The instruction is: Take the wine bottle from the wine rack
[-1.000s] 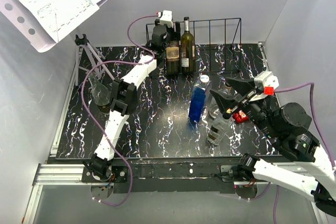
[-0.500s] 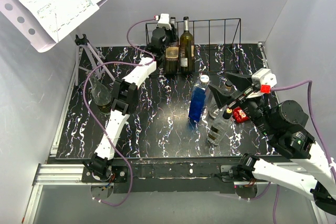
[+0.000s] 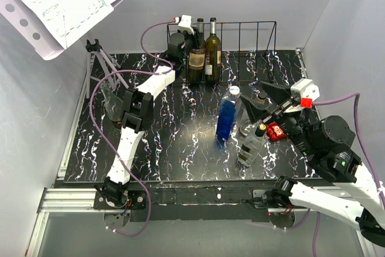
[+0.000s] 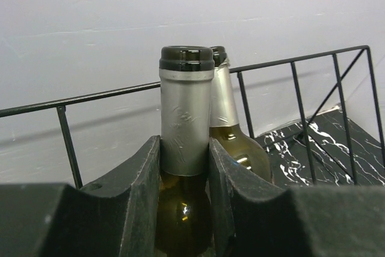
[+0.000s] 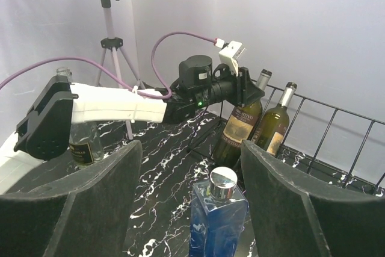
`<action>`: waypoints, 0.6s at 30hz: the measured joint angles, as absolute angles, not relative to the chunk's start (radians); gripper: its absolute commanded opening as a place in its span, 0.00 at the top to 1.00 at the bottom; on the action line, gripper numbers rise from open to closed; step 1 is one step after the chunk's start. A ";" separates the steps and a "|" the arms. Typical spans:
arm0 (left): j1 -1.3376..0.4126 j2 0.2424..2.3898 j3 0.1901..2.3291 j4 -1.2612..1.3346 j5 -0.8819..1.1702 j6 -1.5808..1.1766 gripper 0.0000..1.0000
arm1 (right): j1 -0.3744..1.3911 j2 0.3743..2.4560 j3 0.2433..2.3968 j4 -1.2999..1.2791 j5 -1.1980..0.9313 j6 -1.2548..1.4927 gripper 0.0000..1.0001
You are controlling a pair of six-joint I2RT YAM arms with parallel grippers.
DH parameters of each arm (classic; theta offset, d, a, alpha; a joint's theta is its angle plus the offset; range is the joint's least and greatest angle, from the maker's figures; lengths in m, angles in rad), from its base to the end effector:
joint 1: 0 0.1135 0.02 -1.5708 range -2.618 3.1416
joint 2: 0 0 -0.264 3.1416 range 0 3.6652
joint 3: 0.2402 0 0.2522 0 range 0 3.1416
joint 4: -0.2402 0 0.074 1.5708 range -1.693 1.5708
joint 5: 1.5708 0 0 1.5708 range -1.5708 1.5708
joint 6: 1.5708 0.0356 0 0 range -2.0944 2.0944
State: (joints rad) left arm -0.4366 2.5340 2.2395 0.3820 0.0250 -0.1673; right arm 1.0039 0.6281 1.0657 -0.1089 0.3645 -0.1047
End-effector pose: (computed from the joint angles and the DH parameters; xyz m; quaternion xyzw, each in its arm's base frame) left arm 0.5413 -0.2536 0.2601 0.0998 0.6681 -0.2273 0.7014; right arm 0.0667 0.0812 0.4614 -0.1759 0.5642 0.2526 0.7662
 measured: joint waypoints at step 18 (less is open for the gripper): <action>-0.464 2.243 1.946 0.411 0.115 -0.193 1.00 | 1.004 0.577 1.049 -0.109 0.369 -0.099 0.25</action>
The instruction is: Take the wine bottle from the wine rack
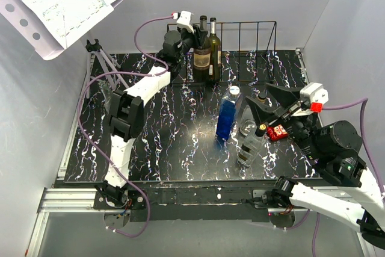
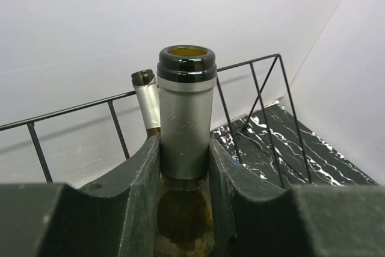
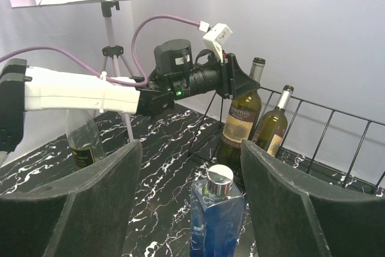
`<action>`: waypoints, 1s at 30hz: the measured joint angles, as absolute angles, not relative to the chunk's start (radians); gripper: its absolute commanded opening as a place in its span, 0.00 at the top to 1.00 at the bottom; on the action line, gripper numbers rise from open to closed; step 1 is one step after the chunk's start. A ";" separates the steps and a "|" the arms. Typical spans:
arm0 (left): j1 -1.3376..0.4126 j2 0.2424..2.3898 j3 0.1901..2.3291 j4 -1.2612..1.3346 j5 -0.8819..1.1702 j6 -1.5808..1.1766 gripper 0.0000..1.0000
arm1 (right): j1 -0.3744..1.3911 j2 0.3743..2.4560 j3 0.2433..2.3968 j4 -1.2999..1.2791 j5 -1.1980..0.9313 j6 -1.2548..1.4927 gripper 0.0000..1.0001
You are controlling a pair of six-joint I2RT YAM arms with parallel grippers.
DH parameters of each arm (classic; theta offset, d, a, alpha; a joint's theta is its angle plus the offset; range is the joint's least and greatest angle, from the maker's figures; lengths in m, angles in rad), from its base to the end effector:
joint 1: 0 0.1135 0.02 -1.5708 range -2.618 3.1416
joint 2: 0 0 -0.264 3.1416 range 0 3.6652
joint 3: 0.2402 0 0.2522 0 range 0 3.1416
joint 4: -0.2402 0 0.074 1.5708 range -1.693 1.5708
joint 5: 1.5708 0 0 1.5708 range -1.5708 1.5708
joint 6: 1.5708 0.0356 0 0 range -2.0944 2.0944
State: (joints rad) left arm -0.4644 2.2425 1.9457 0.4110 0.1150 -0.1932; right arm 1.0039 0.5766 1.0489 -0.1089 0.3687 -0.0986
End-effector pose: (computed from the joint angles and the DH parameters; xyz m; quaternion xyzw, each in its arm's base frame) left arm 0.4852 -0.2476 0.3183 0.1323 0.6526 -0.2768 0.6928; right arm 0.0590 0.0688 0.4604 -0.1637 0.5544 0.2604 0.7733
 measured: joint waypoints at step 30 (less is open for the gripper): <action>-0.466 1.305 0.895 0.576 0.322 -0.181 1.00 | 1.003 0.611 1.051 -0.173 0.338 0.038 0.28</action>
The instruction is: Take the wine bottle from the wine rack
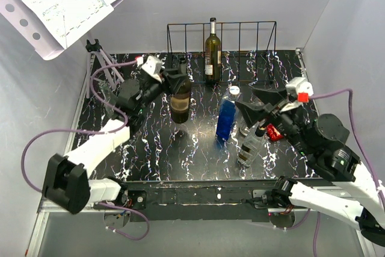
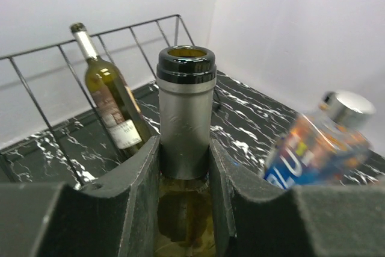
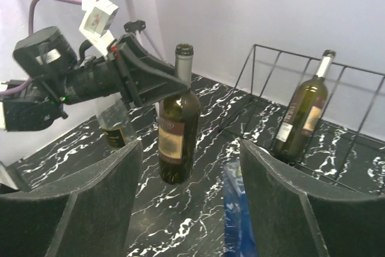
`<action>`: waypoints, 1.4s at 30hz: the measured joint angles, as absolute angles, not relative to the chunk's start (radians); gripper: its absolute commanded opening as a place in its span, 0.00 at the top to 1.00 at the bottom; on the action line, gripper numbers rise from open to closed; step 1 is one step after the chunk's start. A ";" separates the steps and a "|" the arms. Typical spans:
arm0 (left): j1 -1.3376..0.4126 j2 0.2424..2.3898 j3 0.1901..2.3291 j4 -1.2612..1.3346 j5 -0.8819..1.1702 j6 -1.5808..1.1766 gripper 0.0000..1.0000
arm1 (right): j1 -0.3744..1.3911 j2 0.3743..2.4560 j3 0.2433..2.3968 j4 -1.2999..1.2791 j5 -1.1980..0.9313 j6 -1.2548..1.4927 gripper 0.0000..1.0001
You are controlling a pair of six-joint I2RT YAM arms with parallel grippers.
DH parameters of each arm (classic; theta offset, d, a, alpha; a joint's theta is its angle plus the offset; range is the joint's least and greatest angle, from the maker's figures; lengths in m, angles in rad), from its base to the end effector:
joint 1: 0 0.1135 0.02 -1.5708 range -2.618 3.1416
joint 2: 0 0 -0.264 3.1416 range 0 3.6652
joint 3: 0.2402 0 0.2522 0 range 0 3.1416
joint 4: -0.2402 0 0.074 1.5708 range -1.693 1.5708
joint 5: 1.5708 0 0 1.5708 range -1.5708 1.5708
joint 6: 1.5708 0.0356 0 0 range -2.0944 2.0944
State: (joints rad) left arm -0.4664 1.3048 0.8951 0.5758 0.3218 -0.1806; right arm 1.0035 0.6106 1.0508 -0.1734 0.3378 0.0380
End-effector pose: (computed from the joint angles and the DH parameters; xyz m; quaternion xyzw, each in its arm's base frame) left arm 0.2678 -0.1474 0.3435 0.2119 0.6137 -0.3376 0.6815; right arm 0.0656 0.0810 0.4519 -0.1593 0.5918 0.3014 0.7304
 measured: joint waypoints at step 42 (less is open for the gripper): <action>-0.656 0.749 0.564 0.322 0.426 -0.192 1.00 | 1.004 1.352 1.579 -0.553 -0.103 0.334 0.47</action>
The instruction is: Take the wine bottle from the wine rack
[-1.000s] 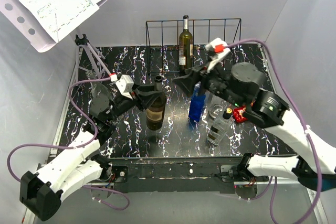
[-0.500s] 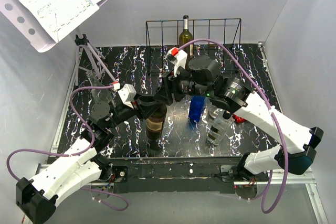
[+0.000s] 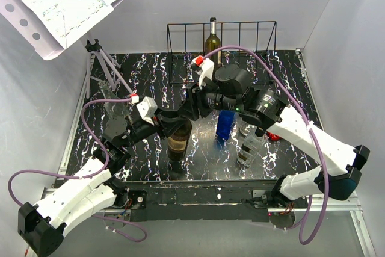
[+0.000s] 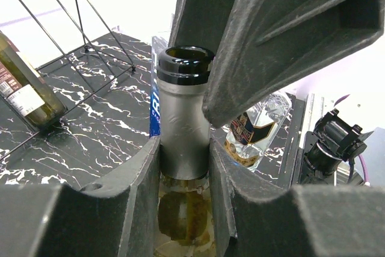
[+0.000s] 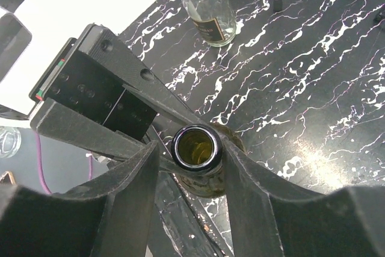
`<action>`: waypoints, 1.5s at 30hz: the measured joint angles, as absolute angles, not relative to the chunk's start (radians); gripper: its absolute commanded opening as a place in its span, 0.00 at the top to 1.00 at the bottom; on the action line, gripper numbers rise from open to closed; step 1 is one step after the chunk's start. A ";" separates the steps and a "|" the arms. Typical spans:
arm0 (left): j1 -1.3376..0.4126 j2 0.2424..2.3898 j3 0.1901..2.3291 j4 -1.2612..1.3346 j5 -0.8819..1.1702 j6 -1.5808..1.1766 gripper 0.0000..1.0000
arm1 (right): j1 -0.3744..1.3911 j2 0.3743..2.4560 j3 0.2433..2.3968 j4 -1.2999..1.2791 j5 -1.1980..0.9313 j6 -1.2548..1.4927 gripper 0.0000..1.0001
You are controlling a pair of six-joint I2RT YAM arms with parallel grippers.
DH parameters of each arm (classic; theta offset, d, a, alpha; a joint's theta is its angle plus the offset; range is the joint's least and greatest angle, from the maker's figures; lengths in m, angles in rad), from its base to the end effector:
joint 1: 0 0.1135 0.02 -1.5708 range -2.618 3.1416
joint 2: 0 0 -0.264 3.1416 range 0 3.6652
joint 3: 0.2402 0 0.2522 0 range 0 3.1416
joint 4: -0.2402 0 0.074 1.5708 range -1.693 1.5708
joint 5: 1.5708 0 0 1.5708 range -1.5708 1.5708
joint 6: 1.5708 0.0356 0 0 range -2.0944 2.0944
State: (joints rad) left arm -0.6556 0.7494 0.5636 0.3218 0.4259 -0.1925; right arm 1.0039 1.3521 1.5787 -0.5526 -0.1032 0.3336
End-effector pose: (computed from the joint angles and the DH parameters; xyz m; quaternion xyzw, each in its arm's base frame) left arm 0.1369 -0.1238 0.3215 0.3025 0.5889 -0.4297 0.6141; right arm 0.1535 0.2479 0.4497 -0.2953 0.7564 0.3939 0.4308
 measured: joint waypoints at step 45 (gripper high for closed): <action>-0.663 0.768 0.639 0.159 0.238 -0.202 0.02 | 1.008 0.892 1.077 -0.566 0.130 -0.010 0.99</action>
